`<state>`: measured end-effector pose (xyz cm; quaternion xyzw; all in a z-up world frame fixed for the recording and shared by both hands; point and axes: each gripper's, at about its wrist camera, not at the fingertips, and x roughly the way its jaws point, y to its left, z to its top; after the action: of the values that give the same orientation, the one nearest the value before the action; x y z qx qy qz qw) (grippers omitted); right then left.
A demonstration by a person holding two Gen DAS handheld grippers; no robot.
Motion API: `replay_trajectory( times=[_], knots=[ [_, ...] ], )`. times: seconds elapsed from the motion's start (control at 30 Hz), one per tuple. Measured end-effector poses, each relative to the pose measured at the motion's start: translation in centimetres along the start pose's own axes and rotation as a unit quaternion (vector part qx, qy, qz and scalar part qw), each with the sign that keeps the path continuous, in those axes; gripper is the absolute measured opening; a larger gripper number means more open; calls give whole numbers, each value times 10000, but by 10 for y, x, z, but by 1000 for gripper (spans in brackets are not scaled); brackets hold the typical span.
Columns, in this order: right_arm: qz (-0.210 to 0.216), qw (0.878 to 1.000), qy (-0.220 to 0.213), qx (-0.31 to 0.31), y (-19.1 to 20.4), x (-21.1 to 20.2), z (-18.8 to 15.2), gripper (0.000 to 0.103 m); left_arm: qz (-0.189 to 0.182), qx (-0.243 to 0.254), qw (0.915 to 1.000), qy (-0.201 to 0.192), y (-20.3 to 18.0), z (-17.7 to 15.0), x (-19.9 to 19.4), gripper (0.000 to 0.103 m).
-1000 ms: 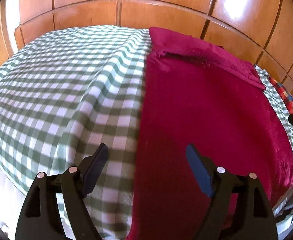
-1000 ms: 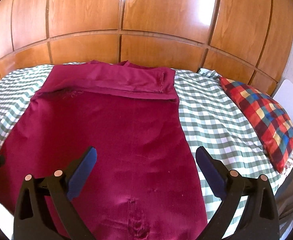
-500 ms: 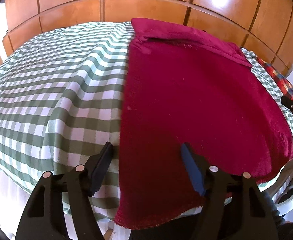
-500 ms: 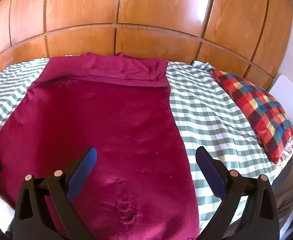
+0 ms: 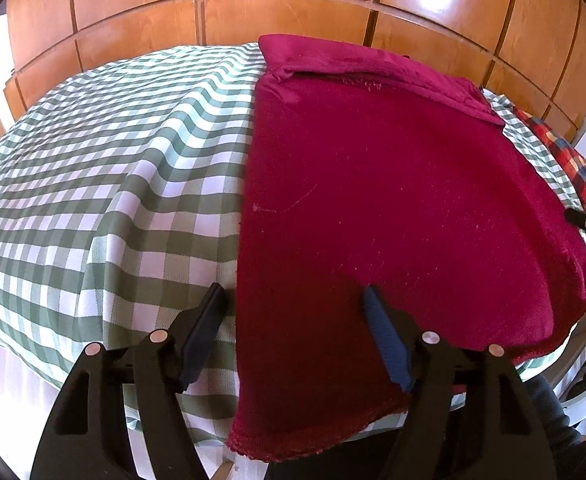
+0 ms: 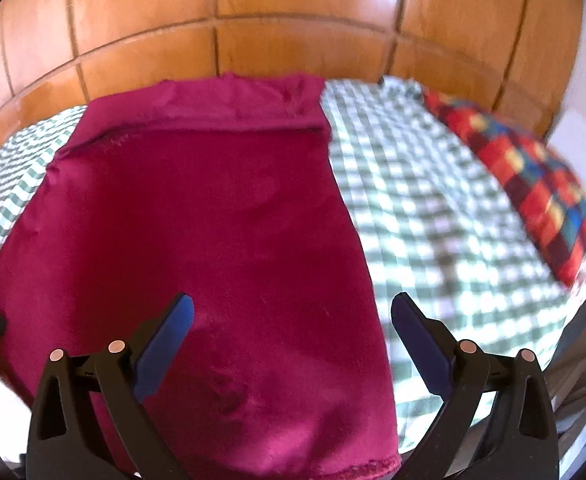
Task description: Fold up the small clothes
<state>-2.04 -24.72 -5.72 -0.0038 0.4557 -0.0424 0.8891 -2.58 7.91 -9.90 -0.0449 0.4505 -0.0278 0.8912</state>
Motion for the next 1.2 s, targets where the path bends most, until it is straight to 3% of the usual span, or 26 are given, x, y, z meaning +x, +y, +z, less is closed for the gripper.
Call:
replay_trajectory(
  times=[0.2, 0.27, 0.37, 0.43, 0.5, 0.6, 0.63, 0.8, 0.93, 1.03, 1.2],
  knots=[
    [455, 9953, 658, 554, -38, 12, -25, 98, -329, -260, 9991, -27, 8, -6, -11, 65],
    [609, 9943, 722, 495, -41, 10, -32, 89, -418, -265, 9988, 1, 8, -8, -14, 64],
    [758, 9941, 736, 246, -34, 4, -39, 69, -522, -256, 9983, 43, 8, -12, -17, 52],
    [866, 9935, 738, 35, -27, 1, -41, 49, -530, -240, 9983, 60, 6, -15, -16, 43],
    [872, 9936, 690, -189, -20, -2, -42, 38, -570, -260, 9980, 88, 7, -18, -14, 35],
    [1032, 9918, 681, -306, -15, -6, -37, 16, -716, -292, 9970, 80, 6, -16, -16, 12],
    [1135, 9907, 679, -306, -15, -8, -35, 13, -803, -297, 9963, 52, 6, -13, -19, 11],
    [1783, 9831, 407, -133, -18, -29, -9, 12, -1430, -447, 9884, -267, 12, 7, -42, 10],
    [2062, 9785, 106, 24, -19, -40, 16, 12, -1798, -522, 9807, -566, 16, 30, -55, 10],
    [2187, 9754, -85, 262, -27, -36, 40, 12, -2068, -612, 9734, -776, 19, 58, -56, 10],
    [2115, 9759, -83, 536, -33, -5, 77, 12, -2097, -710, 9718, -811, 20, 100, -34, 10]
  ],
)
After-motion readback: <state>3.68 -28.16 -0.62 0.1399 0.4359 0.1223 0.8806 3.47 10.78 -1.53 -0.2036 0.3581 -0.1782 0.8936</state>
